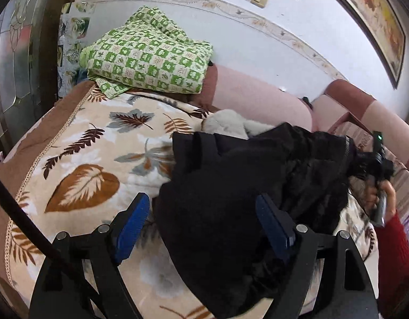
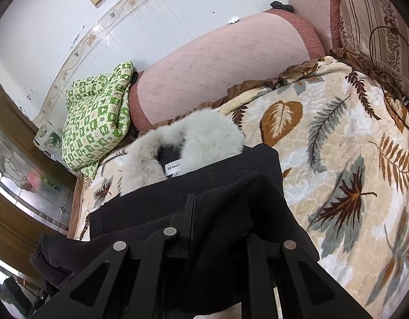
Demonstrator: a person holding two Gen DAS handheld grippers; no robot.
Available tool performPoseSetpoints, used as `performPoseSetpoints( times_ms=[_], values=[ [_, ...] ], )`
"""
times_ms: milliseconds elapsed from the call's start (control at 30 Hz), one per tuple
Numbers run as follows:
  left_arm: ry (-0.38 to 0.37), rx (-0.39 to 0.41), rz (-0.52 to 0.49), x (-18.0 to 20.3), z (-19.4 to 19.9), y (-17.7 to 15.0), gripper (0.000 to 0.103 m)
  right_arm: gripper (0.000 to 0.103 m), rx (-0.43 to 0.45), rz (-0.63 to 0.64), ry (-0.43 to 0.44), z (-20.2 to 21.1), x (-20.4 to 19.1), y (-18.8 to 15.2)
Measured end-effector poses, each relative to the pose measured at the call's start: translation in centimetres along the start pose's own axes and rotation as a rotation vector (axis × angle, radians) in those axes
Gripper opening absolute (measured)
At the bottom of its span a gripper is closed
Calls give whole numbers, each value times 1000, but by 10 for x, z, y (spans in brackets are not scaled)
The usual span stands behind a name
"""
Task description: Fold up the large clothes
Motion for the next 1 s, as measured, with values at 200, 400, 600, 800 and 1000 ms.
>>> performPoseSetpoints(
  times_ms=[200,400,600,800,1000],
  values=[
    [9,-38,-94,17,-6,-30,87,12,1,3,-5,0,0,0],
    [85,-93,-66,6,-35,-43,70,12,-2,-6,-13,-3,1,-4],
    [146,-146,91,-29,-54,-26,4,12,10,-11,-9,2,2,-8],
    [89,-33,167,-28,-34,41,4,12,50,26,-17,23,-7,0],
    [103,-67,189,-24,-84,106,4,12,54,8,-42,16,-4,25]
  ],
)
Point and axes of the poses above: each gripper's, at about its wrist camera, not at the fingertips, and z roughly against the way its jaws point, x to its right, y to its top, the point moved 9 cm from there along -z, roughly the way its jaws point, and after that the axes turned 5 degrees about -x, right-handed, at the moved point
